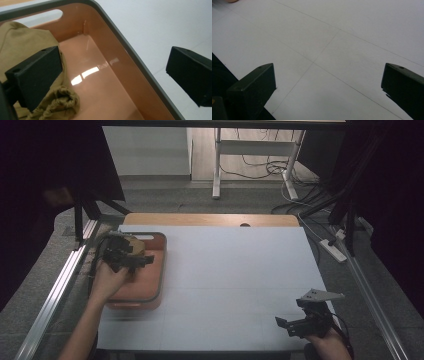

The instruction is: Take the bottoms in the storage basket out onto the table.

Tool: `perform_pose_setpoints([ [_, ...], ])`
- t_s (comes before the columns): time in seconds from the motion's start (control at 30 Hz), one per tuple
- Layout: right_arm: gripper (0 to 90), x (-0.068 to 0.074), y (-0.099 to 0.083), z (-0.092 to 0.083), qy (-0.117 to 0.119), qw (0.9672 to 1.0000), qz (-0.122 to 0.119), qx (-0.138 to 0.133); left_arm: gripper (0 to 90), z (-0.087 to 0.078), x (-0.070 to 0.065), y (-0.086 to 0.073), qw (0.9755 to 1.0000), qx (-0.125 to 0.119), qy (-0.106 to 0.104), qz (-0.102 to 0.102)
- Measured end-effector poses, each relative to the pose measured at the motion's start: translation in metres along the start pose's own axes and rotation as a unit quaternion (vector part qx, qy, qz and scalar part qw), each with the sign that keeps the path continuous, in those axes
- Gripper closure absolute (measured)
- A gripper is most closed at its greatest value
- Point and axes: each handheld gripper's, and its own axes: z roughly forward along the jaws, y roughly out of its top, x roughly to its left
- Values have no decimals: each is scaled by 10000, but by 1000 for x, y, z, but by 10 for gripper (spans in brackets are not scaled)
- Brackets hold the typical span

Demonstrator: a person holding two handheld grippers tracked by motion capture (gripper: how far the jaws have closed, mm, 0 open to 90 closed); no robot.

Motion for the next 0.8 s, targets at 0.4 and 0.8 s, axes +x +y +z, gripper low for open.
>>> perform_pose_setpoints([
  [0.4,0,0,0,0,10,10000,-13,13,0,17,10,12,9995,177,248,46],
  [0.8,0,0,0,1,7,10000,-31,48,0,27,33,14,9985,295,423,-175],
])
